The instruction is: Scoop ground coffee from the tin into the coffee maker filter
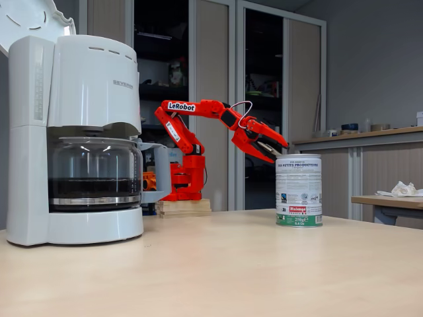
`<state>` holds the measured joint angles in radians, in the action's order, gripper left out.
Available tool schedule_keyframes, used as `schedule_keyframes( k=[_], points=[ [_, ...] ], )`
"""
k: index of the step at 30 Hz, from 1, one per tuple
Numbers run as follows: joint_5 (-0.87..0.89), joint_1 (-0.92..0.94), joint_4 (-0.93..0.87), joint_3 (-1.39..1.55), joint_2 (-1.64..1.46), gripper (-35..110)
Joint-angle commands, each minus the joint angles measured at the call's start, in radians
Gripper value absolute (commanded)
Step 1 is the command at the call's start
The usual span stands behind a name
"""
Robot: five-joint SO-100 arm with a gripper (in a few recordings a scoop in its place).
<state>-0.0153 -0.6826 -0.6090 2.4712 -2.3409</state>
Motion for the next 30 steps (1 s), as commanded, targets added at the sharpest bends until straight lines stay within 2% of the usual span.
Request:
schedule_keyframes(
  k=[1, 3, 14, 30],
  points=[
    [0.015, -0.006, 0.023, -0.003, -0.008, 5],
    [0.021, -0.003, 0.034, 0.0, -0.006, 0],
    [-0.003, -0.018, 0.018, 0.031, -0.06, 0],
    [-0.166, 0.0, -0.173, -0.13, -0.152, 0]
  ],
)
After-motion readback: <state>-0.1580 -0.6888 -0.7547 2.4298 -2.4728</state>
